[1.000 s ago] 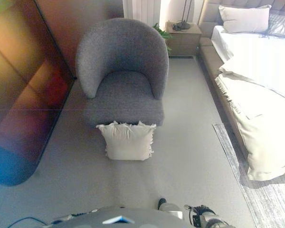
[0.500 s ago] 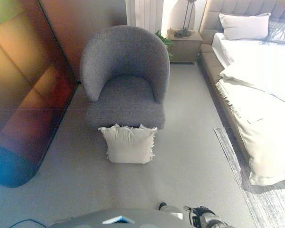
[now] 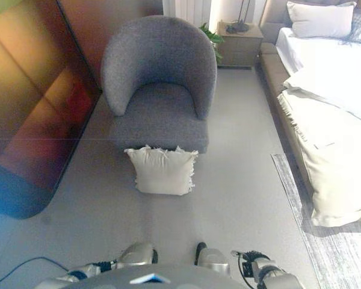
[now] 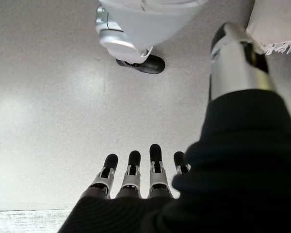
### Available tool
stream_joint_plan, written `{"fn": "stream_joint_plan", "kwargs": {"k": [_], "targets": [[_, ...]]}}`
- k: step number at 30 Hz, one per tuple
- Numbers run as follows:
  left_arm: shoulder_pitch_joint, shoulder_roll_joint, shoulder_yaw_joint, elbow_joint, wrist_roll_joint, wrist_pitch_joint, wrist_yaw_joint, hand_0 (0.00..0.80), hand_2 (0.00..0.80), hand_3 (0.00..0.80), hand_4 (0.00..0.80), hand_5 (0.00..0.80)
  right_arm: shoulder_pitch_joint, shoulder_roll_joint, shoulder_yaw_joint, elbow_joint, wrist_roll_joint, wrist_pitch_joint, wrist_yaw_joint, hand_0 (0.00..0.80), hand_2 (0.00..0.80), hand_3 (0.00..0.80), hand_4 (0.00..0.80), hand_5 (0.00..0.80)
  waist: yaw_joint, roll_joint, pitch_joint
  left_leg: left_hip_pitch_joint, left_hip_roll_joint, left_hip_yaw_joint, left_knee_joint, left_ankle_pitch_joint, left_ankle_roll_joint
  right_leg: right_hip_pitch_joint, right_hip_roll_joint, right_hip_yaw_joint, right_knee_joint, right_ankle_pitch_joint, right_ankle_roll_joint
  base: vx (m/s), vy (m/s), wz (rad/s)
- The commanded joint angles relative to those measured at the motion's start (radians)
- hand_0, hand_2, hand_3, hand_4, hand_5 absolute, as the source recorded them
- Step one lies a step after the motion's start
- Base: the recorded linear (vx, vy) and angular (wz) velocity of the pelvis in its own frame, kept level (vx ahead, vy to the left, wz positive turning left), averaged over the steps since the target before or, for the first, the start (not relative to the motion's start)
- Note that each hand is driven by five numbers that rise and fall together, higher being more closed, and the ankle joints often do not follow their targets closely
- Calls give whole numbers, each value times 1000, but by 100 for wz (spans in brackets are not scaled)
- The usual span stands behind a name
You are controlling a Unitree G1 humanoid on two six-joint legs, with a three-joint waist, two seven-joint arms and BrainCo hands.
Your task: Pick up the cushion and take it to the sofa
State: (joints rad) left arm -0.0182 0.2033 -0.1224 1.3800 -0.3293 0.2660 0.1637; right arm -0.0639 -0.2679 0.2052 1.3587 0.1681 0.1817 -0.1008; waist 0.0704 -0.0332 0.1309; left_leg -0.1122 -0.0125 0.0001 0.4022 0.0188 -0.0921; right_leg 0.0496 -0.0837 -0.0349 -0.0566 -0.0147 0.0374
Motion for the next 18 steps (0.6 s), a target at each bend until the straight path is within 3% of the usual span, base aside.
{"fn": "stream_joint_plan", "kwargs": {"k": [1, 3, 5, 8, 12, 15, 18], "targets": [[33, 12, 33, -16, 6, -29, 0, 0, 0, 0, 0, 0, -9, -4, -22, -8, -21, -2, -8, 0, 0, 0, 0, 0, 46, 35, 45, -114, 41, 61, -165, 143, 48, 144, 98, 19, 163, -103, -54, 429, 32, -37], [45, 18, 33, -19, 27, -29, -8, 0, 0, 0, 0, 0, -1, -3, -25, -4, -7, -11, -20, 0, 0, 0, 0, 0, 70, 50, 39, -125, 65, 102, -319, 211, 26, 216, 114, 36, 154, -144, -52, 522, 62, 25], [62, 20, 34, -21, 45, -29, -14, 0, 0, 0, 0, 0, 7, -5, -34, 1, -7, -8, -23, 0, 0, 0, 0, 0, 91, 48, 25, -131, 83, 131, -430, 243, 13, 290, 107, 63, 142, -185, -48, 540, 110, -3], [79, 16, 34, -22, 35, -17, -22, 0, 0, 0, 0, 0, 12, -5, -29, 16, -38, 14, -11, 0, 0, 0, 0, 0, 116, 42, -5, -155, 104, 116, -470, 237, 5, 359, 88, 104, 138, -245, -41, 551, 143, -33], [85, 8, 46, -1, 20, 8, -38, 0, 0, 0, 0, 0, 11, -4, -22, 37, -39, 38, -15, 0, 0, 0, 0, 0, 142, 41, -18, -199, 153, 82, -479, 246, -14, 399, 60, 122, 164, -309, -38, 557, 163, 2], [89, 9, 65, 17, 11, 9, -37, 0, 0, 0, 0, 0, 10, -2, -36, 45, -49, 49, -20, 0, 0, 0, 0, 0, 156, 36, -22, -200, 148, 51, -460, 231, -4, 415, 18, 119, 211, -308, -8, 606, 215, -15], [82, 24, 87, 23, 15, -4, -47, 0, 0, 0, 0, 0, 19, 8, -56, 46, -80, 41, -15, 0, 0, 0, 0, 0, 155, 19, -32, -216, 118, 44, -352, 225, 22, 408, -34, 111, 299, -209, 48, 571, 218, -15]]}}
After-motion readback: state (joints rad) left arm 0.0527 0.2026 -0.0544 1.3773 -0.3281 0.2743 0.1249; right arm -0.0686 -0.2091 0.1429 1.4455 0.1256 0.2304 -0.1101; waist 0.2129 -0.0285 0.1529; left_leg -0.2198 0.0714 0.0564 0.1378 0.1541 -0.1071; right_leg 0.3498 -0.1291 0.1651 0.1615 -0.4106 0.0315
